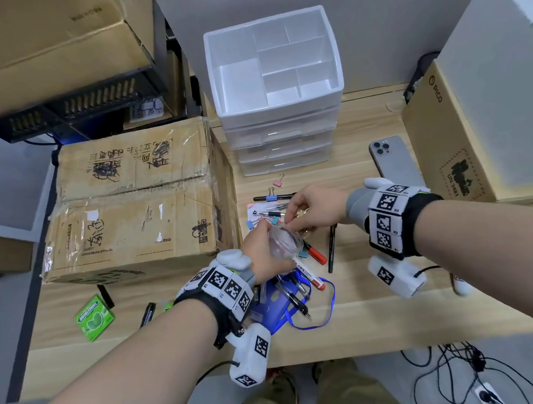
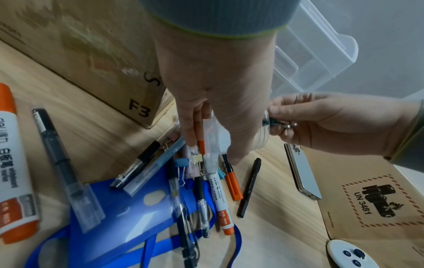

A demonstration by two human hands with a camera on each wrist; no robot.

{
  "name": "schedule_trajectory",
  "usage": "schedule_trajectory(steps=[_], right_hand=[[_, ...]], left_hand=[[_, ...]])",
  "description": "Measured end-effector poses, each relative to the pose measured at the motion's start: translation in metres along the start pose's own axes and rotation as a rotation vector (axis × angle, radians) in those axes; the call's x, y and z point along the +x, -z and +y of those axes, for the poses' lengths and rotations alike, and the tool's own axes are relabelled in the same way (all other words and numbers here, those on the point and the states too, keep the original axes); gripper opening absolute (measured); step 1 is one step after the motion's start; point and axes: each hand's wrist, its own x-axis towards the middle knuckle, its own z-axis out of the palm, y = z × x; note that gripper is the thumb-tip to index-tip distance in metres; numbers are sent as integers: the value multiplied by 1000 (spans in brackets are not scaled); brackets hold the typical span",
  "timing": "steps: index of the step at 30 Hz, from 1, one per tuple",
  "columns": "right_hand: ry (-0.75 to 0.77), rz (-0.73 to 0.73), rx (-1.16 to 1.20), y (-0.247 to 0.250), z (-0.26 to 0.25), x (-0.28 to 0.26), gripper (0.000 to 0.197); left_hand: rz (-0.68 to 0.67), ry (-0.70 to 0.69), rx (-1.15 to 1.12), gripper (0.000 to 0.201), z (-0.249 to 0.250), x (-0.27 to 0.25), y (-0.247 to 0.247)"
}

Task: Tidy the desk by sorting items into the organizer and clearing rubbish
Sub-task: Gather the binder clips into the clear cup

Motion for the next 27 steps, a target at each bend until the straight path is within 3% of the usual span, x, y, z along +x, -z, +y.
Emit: schedule_trajectory(steps=[5,9,14,18,27], right_hand=[[45,-7,-175,-13,-10,3,12],[-65,-143,128,-18,-17,4,14],[-164,-303,347,-11,-25,0,29],[-221,-353,478,-9,-25,-3,45],[-306,-427,640,-19,-15,1,45]], left_hand=[[27,13,-54,71,-1,-4,1],[49,-9,-65,73,-5,-9,7],[27,-74,-70,66,-9,-14,11],[22,-110,-156,65,-10,-19,12],[-12,-125,-109,67,-29,-24,10]])
